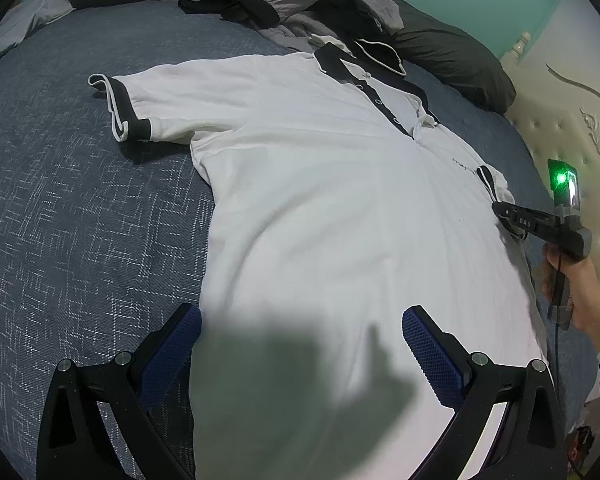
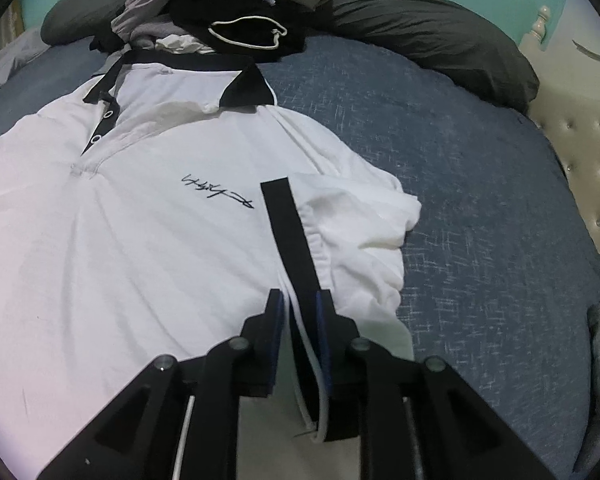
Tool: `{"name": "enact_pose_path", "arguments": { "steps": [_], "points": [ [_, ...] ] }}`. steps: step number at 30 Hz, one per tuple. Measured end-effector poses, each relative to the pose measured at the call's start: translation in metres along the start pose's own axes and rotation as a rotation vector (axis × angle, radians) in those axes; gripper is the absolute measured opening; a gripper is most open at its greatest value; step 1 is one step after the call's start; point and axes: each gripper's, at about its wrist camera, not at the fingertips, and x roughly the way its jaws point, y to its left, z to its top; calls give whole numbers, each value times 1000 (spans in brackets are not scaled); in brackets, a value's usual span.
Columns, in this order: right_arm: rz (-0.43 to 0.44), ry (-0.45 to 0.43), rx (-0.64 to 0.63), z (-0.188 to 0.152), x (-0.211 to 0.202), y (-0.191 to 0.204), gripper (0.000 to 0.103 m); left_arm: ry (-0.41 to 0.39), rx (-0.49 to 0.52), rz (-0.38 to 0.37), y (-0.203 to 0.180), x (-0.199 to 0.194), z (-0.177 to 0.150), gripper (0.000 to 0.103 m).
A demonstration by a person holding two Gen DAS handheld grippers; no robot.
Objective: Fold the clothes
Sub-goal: 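Press the folded sleeve onto the shirt body with the right tool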
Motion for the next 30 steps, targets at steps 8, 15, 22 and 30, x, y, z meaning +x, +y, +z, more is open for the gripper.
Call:
{"name": "enact_pose_path", "arguments": {
  "steps": [8, 15, 22, 30],
  "points": [
    [75, -19, 49, -1, -3, -17, 9, 1, 0, -1, 0, 2, 1, 103],
    [119, -51, 112, 1, -13, -34, 3, 5, 5, -1, -3, 3, -1, 103],
    [189, -96, 149, 5, -28, -41, 2, 8, -1, -3, -1, 3, -1, 103],
    [279, -119, 111, 17, -49, -28, 2, 9, 3, -6, -2, 3, -2, 103]
  ]
}}
